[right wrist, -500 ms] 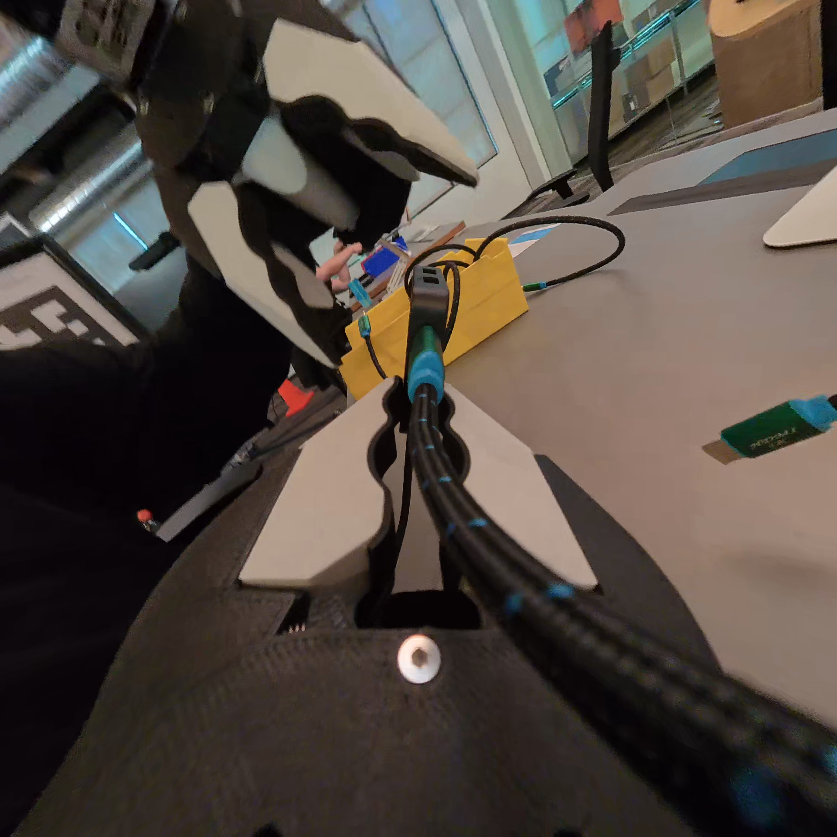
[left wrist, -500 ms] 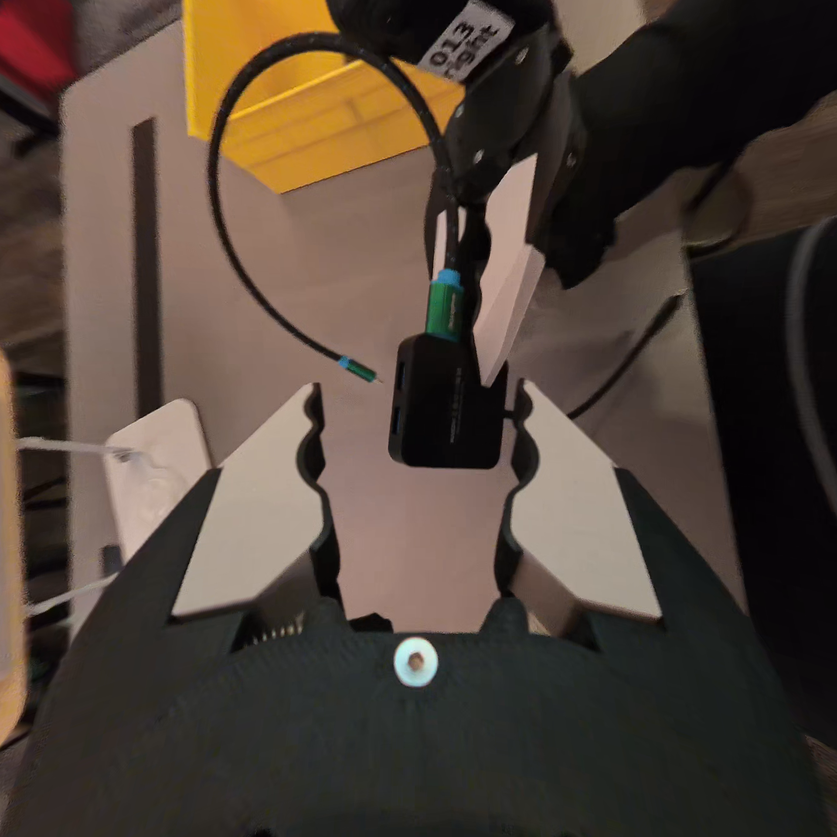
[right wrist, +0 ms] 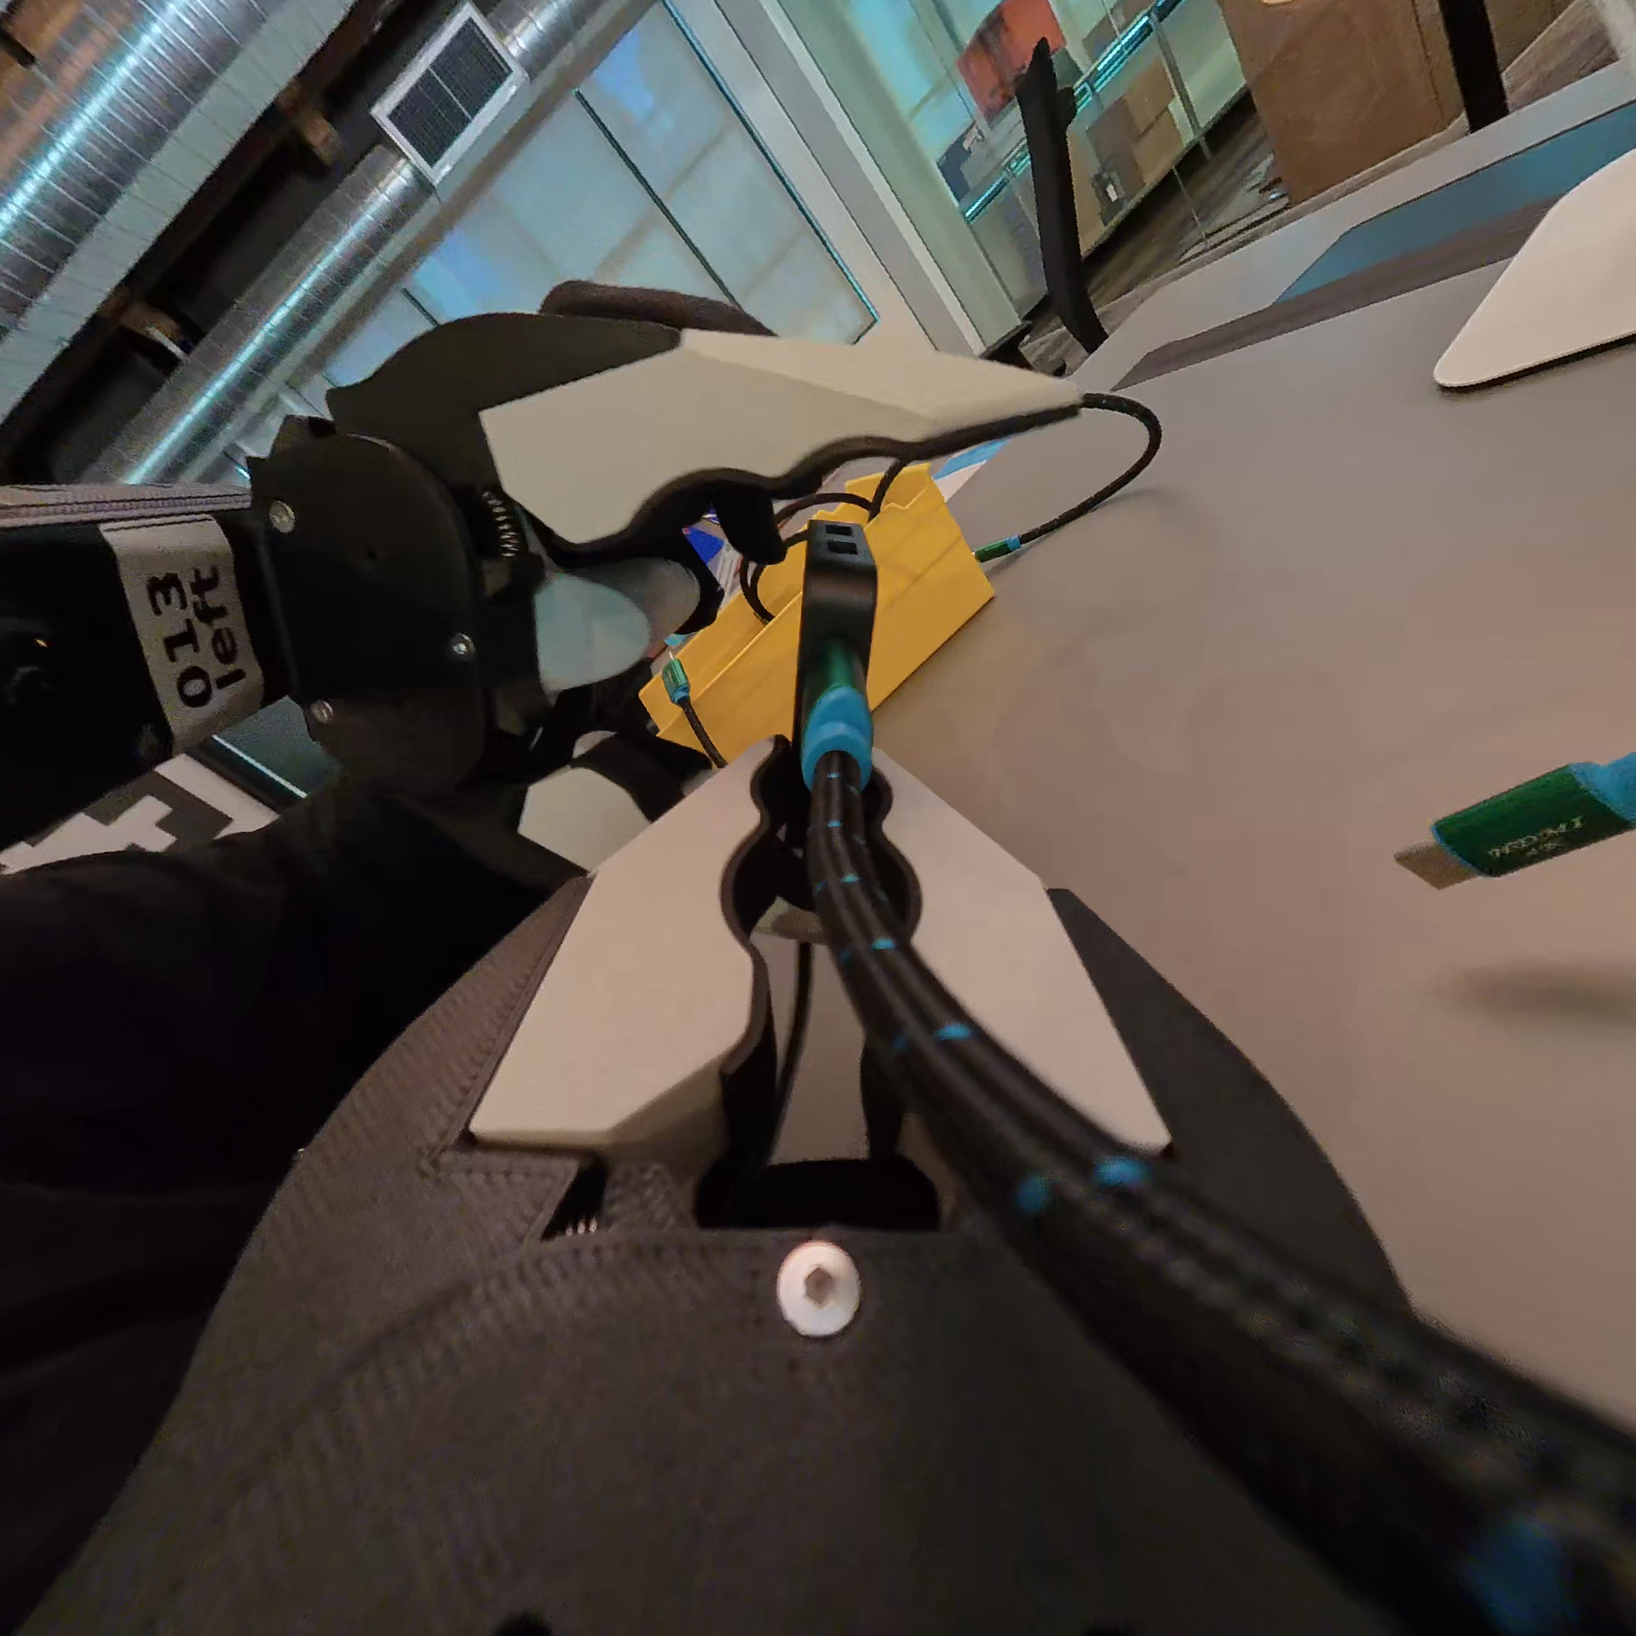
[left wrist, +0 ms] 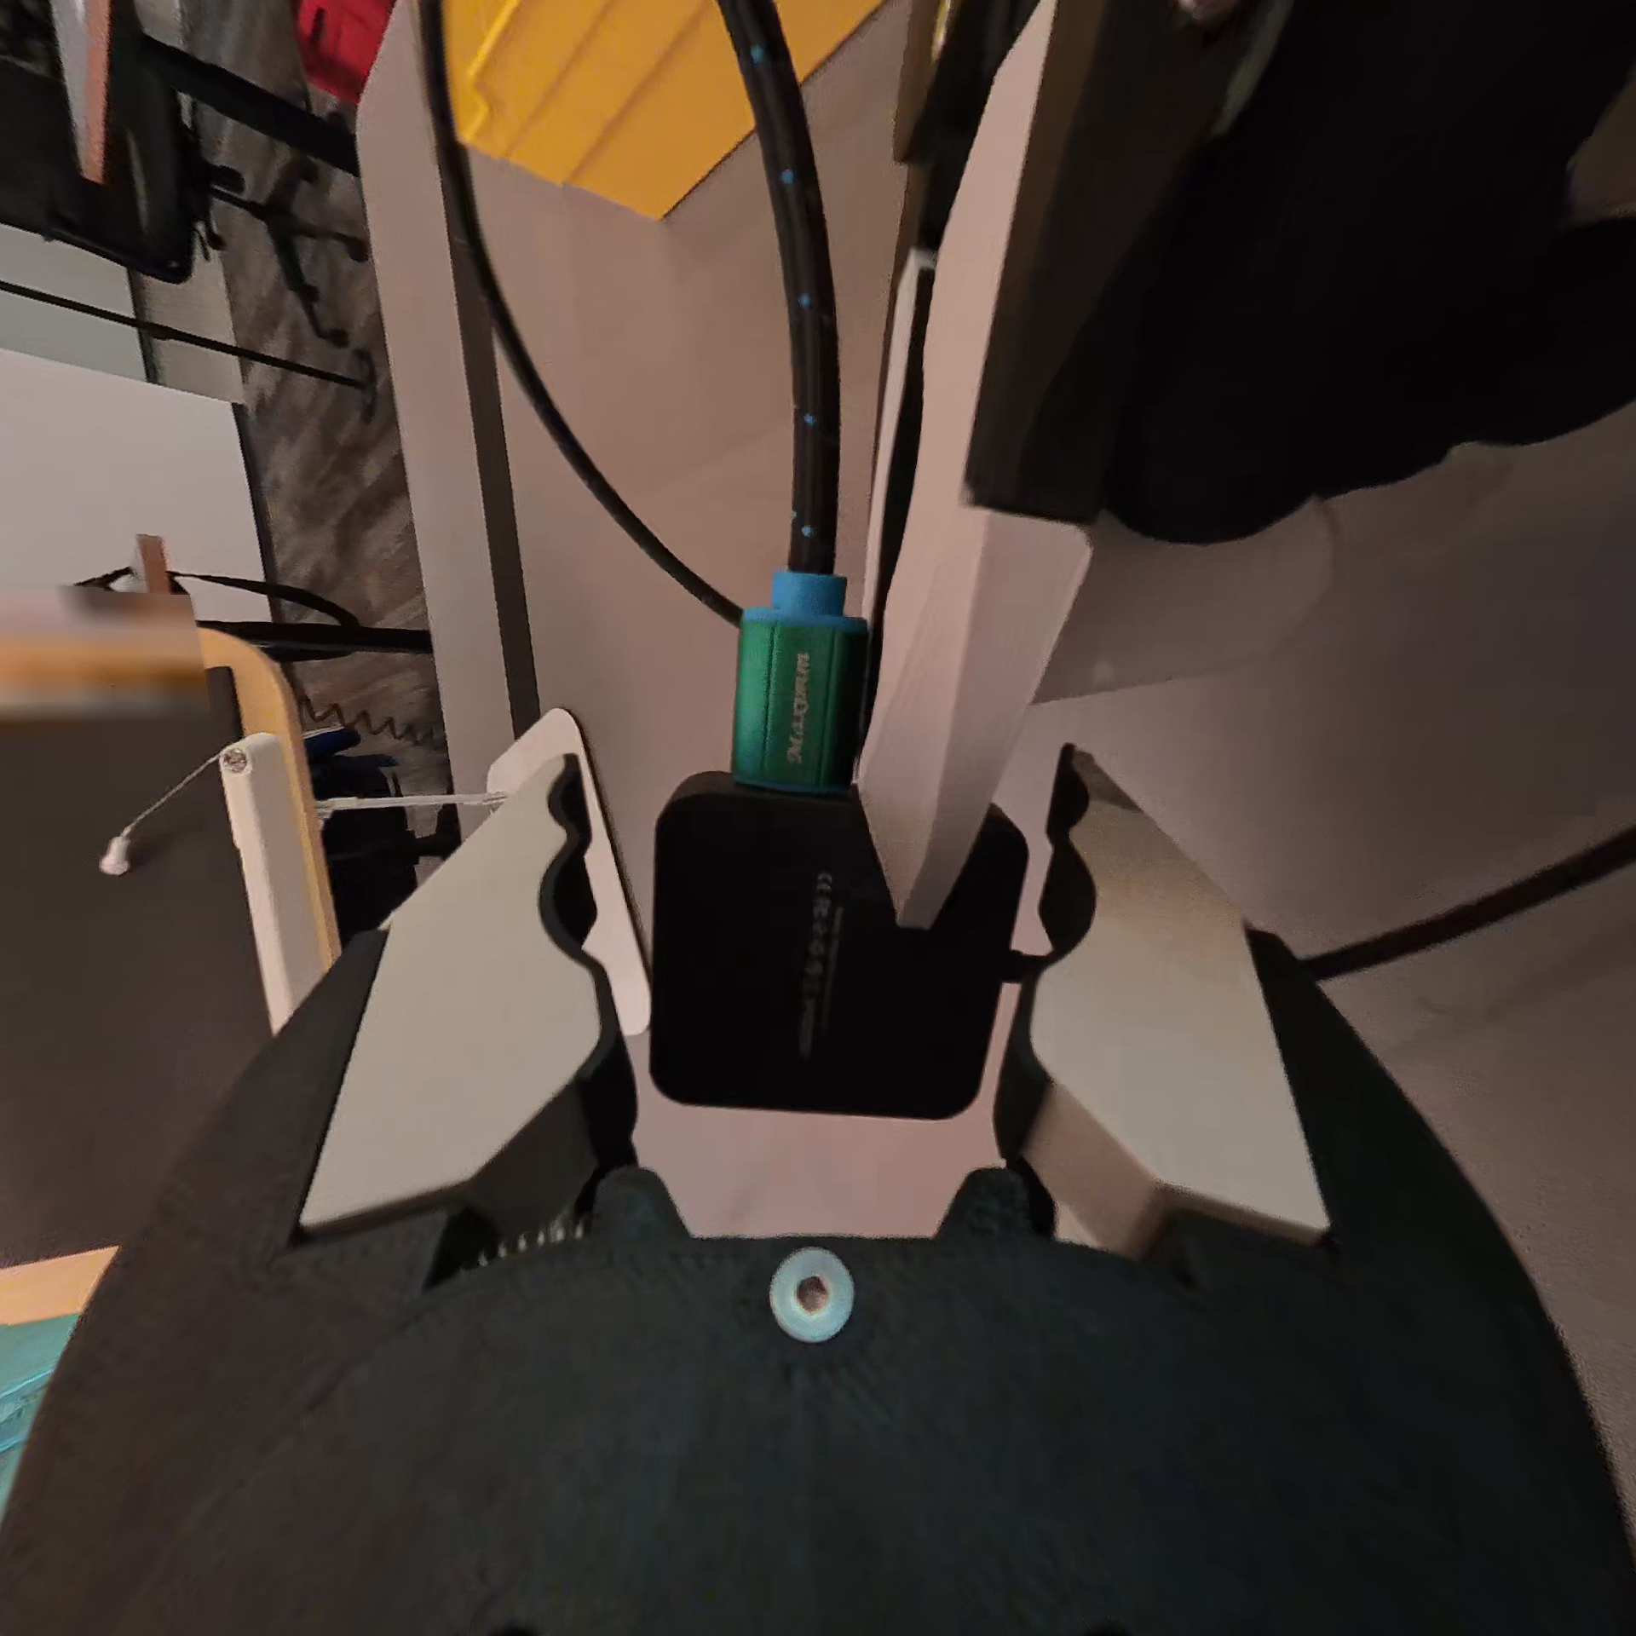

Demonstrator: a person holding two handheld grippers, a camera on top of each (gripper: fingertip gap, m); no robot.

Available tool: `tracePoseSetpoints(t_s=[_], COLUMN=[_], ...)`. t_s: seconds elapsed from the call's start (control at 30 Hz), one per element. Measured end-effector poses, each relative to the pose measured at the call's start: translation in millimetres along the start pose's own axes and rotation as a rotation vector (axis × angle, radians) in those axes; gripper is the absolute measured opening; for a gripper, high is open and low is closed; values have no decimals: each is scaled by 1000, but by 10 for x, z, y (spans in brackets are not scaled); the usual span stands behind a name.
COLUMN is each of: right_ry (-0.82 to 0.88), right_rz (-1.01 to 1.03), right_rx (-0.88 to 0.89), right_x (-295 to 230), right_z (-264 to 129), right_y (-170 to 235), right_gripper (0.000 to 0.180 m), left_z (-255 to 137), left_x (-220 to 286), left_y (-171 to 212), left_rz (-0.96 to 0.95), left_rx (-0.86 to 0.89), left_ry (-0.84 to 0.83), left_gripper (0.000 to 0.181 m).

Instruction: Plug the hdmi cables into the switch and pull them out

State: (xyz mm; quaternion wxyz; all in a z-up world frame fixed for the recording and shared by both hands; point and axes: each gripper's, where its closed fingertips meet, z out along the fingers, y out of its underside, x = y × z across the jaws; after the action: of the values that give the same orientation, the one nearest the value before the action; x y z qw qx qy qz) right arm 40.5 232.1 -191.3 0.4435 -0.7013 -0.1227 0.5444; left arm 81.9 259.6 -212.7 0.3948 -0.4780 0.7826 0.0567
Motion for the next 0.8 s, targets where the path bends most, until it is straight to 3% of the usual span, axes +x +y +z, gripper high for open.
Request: tracePoseSetpoints(t_s=[0.17,0.47,0.6,0.8], right_ry=[40,16,61,146], right_rz=[-27,4,-11,-165], right_rx=[-13,1,10,-57], right_x=[42,63,149,206], right_z=[12,23,6,-170], right_y=[24,5,-3,57], right_gripper=[10,10,34,35], left_z=[44,67,107,26], left_x=[57,79,152,87], left_y=[47,80,236,372], left_rz=[4,-39,-111,-254], left_rx=[-17,-44,-84,-62], left_ry=[20,94,198,355], left_gripper=[84,83,82,79])
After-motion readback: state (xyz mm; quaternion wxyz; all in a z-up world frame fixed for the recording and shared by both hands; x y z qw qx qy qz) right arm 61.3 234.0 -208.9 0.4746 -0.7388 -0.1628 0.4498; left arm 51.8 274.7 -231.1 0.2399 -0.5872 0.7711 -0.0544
